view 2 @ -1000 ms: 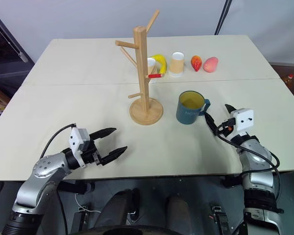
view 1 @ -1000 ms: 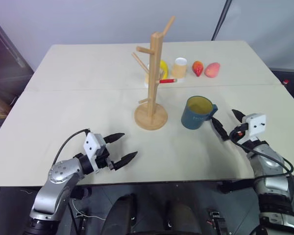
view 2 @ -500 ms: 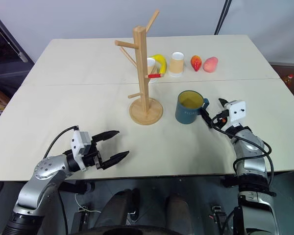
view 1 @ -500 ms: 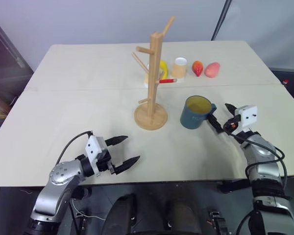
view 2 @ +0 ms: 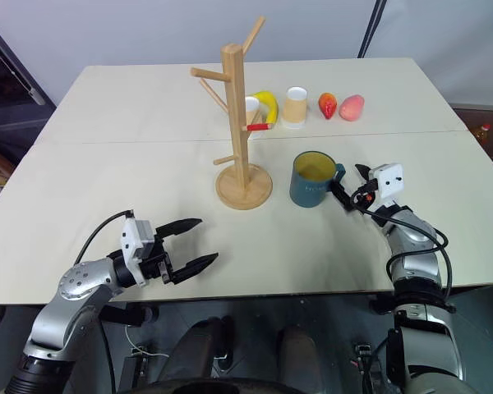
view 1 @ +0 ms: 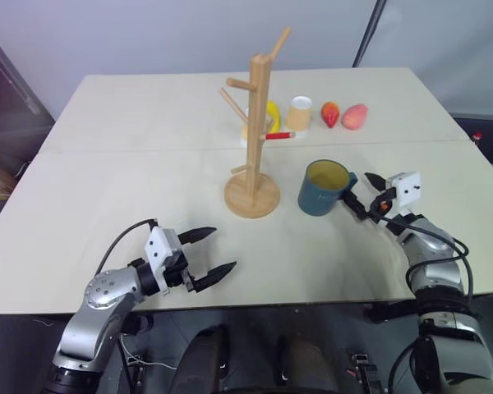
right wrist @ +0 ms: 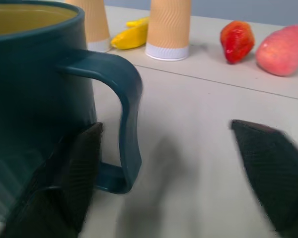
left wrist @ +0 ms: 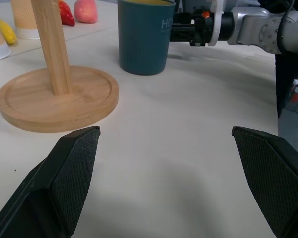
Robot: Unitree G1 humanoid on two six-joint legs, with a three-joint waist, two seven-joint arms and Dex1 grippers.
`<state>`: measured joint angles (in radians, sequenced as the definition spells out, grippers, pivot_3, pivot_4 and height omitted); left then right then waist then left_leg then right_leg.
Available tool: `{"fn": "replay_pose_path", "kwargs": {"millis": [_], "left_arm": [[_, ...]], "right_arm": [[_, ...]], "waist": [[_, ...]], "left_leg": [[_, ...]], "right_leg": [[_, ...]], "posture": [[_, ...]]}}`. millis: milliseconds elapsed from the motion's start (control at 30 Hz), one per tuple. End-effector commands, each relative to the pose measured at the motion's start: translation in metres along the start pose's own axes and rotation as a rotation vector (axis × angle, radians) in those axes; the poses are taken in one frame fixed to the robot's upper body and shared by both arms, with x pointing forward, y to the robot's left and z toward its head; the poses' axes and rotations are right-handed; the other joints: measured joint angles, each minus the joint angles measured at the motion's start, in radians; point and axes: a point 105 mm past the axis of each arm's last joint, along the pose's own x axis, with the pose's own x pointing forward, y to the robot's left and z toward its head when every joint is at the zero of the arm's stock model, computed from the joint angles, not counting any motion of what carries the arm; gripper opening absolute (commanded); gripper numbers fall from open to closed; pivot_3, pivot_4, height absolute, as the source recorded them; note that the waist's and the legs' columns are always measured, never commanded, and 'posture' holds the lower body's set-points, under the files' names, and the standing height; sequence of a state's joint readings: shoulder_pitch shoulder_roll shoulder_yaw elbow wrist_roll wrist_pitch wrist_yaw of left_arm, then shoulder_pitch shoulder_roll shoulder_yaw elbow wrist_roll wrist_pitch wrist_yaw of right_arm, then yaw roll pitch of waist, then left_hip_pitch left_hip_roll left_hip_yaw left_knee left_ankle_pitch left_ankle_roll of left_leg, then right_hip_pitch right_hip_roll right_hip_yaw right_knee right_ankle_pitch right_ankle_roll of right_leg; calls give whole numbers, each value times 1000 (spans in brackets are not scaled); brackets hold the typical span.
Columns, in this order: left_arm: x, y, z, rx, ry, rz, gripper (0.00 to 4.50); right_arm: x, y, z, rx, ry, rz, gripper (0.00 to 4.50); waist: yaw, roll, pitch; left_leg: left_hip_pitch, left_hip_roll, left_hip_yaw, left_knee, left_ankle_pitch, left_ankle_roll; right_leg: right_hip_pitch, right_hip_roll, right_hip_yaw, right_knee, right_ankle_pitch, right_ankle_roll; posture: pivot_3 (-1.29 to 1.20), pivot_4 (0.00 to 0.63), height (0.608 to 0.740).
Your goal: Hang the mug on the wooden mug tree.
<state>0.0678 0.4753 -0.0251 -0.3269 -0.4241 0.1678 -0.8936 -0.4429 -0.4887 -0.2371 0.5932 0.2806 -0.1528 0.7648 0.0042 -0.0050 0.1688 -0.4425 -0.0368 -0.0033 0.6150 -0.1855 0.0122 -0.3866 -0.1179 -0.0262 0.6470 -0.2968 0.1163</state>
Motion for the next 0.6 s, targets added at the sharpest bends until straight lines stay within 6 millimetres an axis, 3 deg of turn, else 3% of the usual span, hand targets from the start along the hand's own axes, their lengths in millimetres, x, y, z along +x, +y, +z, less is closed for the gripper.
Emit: {"fn": "replay_pose_path", "kwargs": {"millis": [33, 167, 300, 433, 600], "left_arm": [[3, -3, 13, 53, -24, -21, 4500], [3, -2, 15, 59, -22, -18, 4500], [3, -1, 16, 64, -20, -16, 4500], [2, 4, 20, 81, -25, 6, 4500], [-4, 14, 31, 93, -47, 39, 4500]], "right_arm": [[4, 4, 10, 14, -43, 44, 2022], [5, 14, 12, 40, -58, 94, 27], [3, 18, 13, 39, -66, 102, 27], [-4, 29, 30, -127, -66, 142, 27], [-11, 63, 85, -403, -124, 281, 27]], "waist": [[0, 0, 0], [0, 0, 0], [0, 0, 0], [3, 1, 1], [2, 3, 2]], "left_leg": [[0, 0, 0, 0, 0, 0], [0, 0, 0, 0, 0, 0], [0, 0, 0, 0, 0, 0], [0, 0, 0, 0, 0, 0], [-1, 0, 0, 0, 0, 0]], "right_leg": [[0, 0, 0, 0, 0, 0], [0, 0, 0, 0, 0, 0], [0, 0, 0, 0, 0, 0], [-1, -1, 0, 0, 0, 0], [-2, -1, 0, 0, 0, 0]], "posture": [[0, 150, 740], [0, 150, 740], [0, 150, 740], [0, 150, 740], [0, 150, 740]]}}
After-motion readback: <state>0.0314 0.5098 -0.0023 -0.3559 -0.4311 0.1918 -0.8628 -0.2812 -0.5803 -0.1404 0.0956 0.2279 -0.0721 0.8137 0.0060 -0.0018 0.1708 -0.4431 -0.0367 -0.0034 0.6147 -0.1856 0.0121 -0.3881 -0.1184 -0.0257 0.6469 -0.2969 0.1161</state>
